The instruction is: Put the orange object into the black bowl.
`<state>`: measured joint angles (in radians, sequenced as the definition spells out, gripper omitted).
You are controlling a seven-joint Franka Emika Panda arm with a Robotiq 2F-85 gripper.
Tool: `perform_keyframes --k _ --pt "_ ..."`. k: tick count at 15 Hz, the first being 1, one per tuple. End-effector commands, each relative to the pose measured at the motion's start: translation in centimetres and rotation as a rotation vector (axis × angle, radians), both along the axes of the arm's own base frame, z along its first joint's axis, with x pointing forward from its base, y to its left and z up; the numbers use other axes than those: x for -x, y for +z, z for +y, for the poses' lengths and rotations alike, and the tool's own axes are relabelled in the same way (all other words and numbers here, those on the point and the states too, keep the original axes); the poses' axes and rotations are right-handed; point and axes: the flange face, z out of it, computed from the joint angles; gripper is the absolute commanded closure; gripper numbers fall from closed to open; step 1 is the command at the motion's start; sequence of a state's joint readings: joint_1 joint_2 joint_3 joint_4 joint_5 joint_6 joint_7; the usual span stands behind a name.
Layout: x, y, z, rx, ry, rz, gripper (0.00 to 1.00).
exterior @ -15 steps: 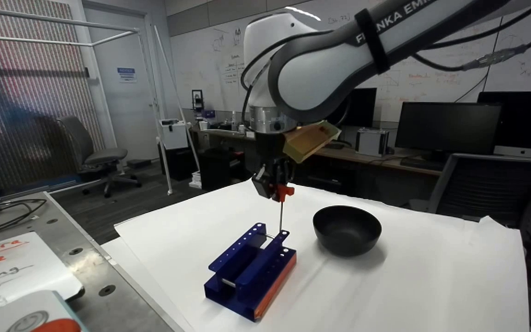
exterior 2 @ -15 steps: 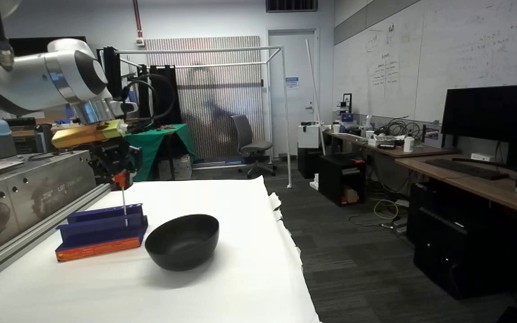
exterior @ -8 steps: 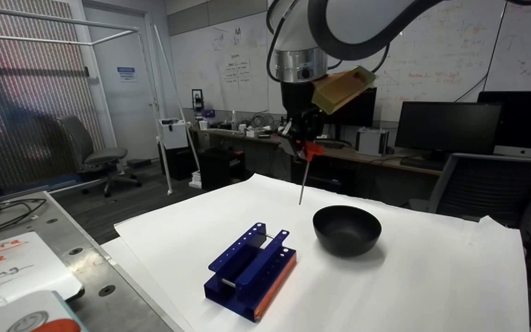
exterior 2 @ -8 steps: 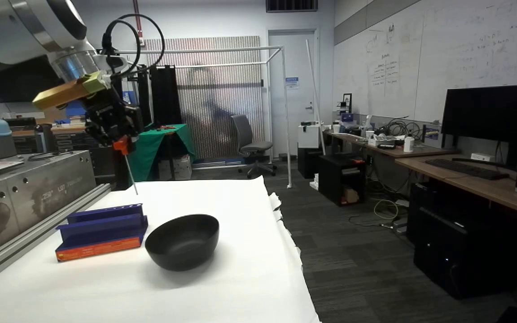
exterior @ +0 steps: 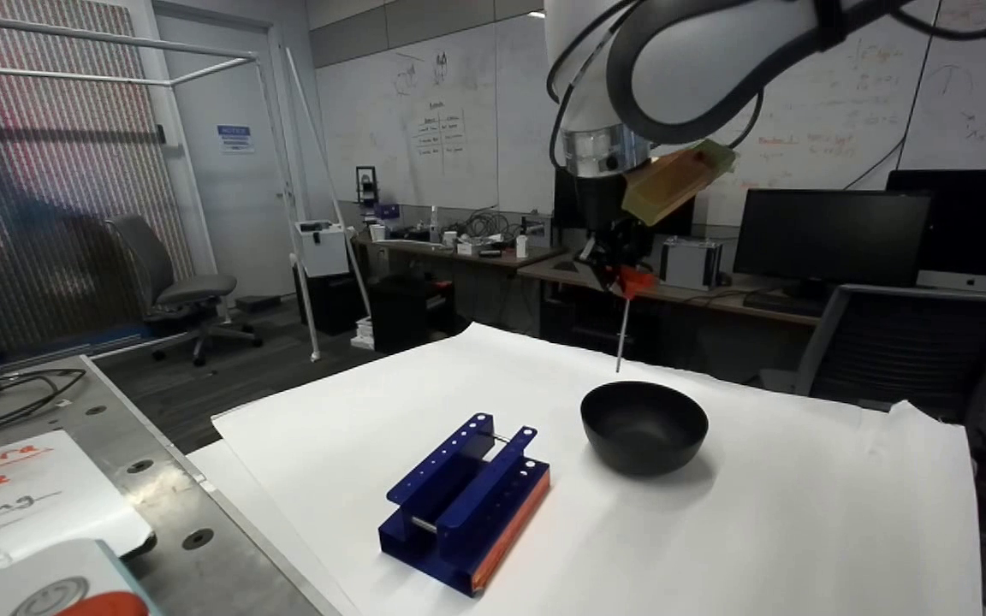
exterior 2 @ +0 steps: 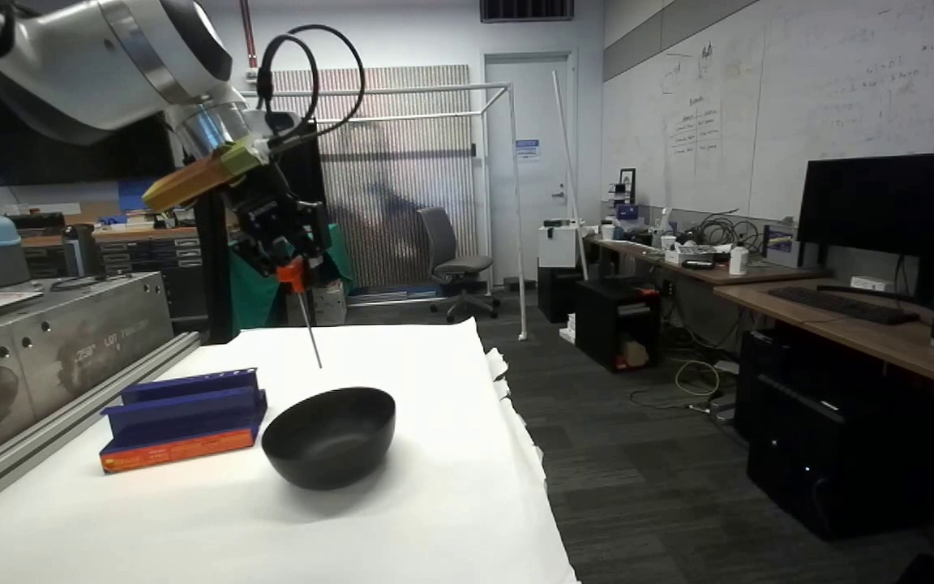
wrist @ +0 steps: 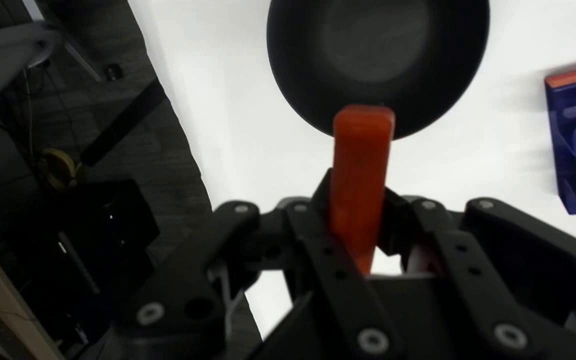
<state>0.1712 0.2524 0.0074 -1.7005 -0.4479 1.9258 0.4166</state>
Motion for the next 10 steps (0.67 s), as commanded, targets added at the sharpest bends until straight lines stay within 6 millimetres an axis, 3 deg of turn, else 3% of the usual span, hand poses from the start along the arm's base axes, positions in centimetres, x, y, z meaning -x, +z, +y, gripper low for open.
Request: perform_keyframes --k 1,6,10 --pt "-1.5 -3.7 -2.5 -0.003 -0.031 0.059 0.93" --pt "-2.3 -8.9 -4.6 -0.040 -0.037 0.146 0.93" --pt "-2.1 -10.6 -4.6 -0.064 -0.013 0.187 0.91"
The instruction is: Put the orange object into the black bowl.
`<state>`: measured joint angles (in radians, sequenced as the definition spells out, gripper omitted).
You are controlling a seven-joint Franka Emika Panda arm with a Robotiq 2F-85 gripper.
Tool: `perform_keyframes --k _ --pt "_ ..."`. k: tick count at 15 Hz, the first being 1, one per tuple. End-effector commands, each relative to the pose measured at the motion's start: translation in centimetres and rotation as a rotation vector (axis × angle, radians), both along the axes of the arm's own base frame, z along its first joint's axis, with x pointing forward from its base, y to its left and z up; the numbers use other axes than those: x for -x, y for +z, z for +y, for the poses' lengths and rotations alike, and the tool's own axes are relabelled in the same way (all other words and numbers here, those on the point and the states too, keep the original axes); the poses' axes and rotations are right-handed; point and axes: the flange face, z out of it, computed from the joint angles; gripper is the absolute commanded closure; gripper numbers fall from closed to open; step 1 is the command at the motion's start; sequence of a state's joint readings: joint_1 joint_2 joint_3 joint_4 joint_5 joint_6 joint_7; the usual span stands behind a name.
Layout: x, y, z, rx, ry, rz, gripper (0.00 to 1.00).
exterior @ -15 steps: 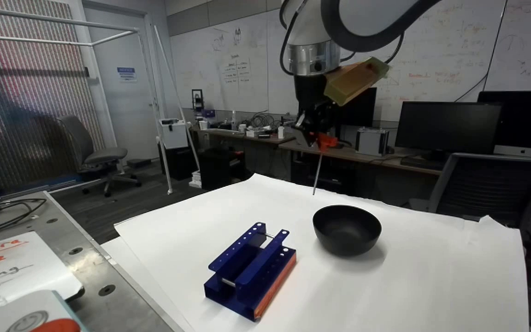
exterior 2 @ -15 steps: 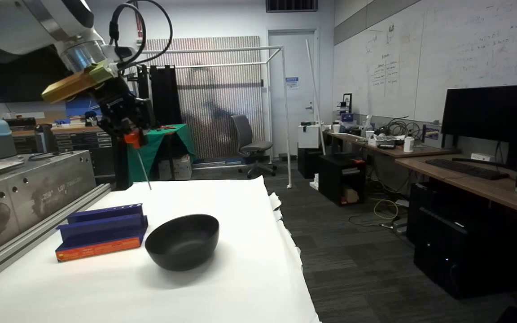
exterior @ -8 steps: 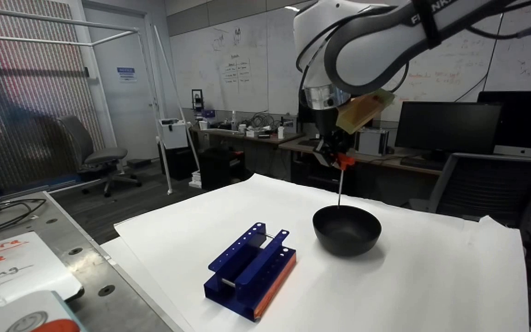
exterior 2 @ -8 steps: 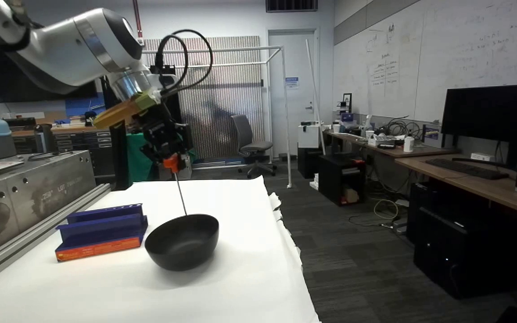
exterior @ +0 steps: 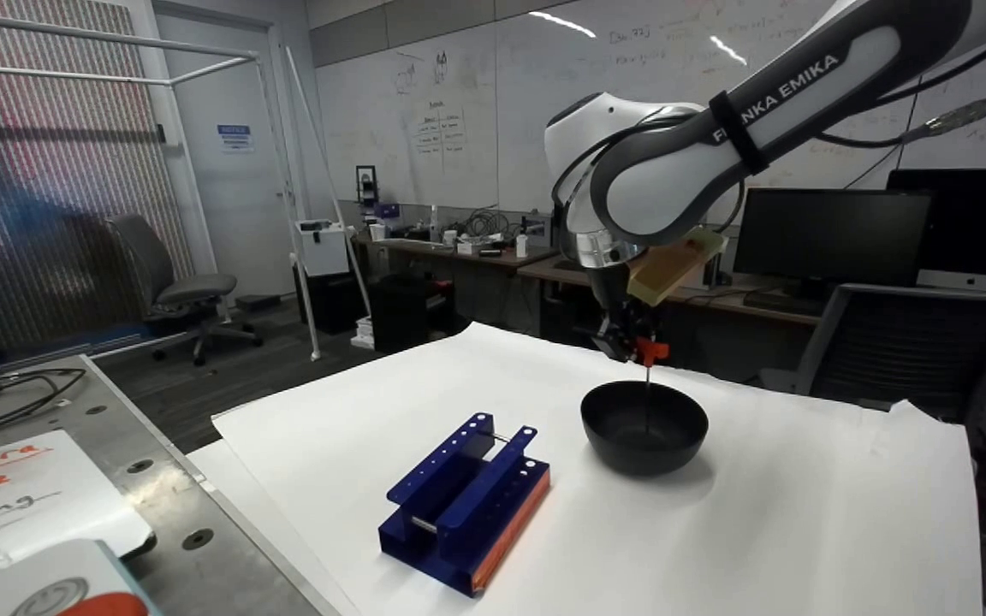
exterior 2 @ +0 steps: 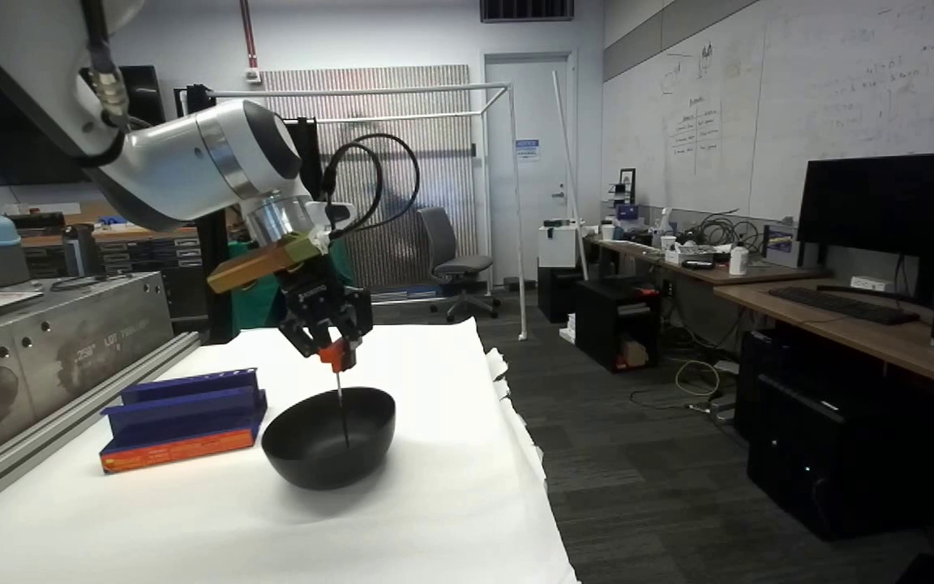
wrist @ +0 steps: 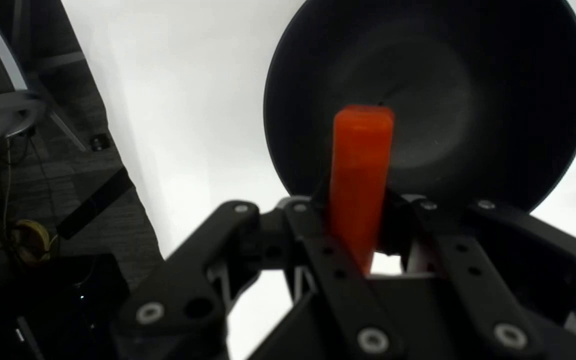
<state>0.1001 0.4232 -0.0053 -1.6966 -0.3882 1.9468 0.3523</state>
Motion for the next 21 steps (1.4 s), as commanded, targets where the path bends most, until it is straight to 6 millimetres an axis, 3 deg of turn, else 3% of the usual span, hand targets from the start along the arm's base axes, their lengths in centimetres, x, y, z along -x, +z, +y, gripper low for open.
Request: perform_keyframes --k 1,2,10,15,21 --pt "-0.3 -0.1 0.0 -0.040 0.030 0.012 0.64" --pt "-0.3 -0.1 0.0 -0.045 0.032 0.016 0.64" --pt "-0.1 0.1 0.2 -0.075 0.051 0.028 0.03" --pt "0.6 1.3 0.4 -0.106 0.088 0.013 0.00" --pt "3.3 5.0 0.5 -0.249 0.266 -0.069 0.00"
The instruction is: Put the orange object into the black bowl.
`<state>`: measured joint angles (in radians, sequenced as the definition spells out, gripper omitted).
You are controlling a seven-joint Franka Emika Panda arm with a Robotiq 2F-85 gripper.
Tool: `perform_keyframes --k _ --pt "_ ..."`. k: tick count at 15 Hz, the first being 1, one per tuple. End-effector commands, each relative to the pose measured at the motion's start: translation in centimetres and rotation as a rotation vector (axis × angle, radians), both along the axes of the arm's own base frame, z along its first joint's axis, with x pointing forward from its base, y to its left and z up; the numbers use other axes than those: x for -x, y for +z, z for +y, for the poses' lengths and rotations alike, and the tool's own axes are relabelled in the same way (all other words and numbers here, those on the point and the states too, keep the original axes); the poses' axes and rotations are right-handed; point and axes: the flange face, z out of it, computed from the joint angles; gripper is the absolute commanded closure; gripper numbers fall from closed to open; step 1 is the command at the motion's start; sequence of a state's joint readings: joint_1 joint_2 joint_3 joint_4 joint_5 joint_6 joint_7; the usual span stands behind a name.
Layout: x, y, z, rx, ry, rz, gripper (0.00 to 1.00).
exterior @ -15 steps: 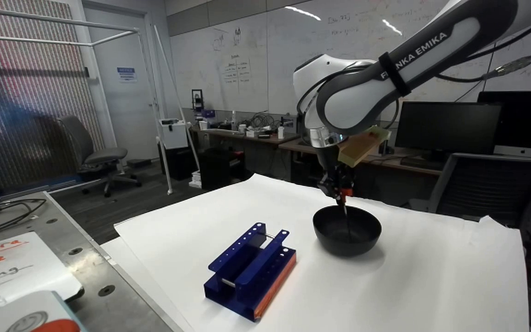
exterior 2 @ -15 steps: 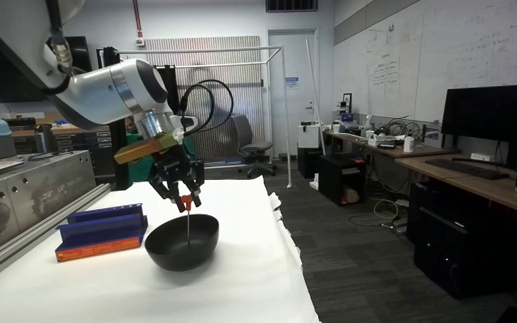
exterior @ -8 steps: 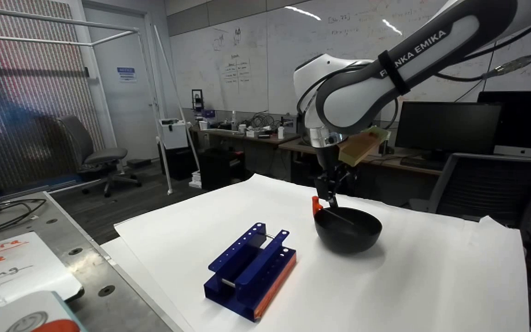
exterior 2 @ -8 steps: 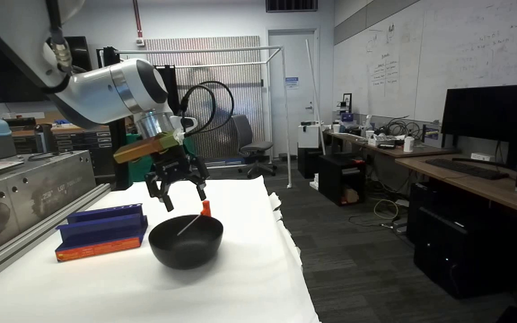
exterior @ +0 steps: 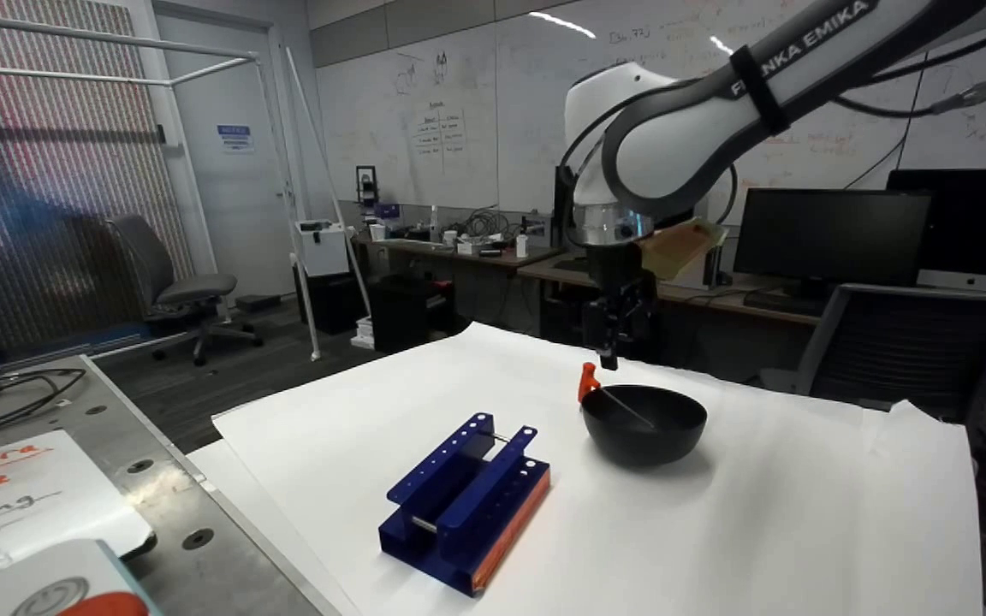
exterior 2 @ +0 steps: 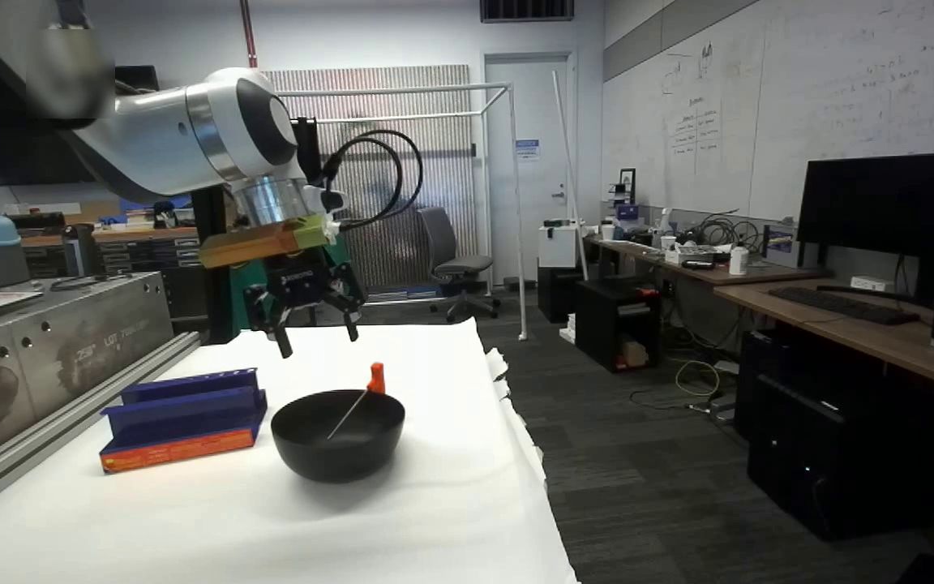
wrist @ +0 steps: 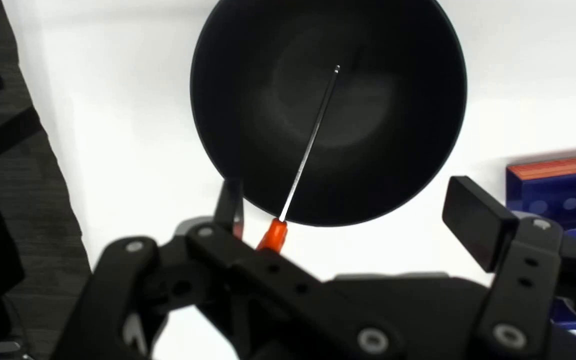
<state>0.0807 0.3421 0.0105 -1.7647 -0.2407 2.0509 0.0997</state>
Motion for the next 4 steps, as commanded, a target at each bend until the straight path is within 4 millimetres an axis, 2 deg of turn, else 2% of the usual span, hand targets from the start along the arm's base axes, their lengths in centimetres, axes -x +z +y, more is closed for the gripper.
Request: perform_keyframes --k 1,4 --pt "0.4 0.7 0.0 -0.026 0.023 -0.010 0.00" --pt "1.6 2.0 -0.4 -0.054 0.053 -0.023 0.00"
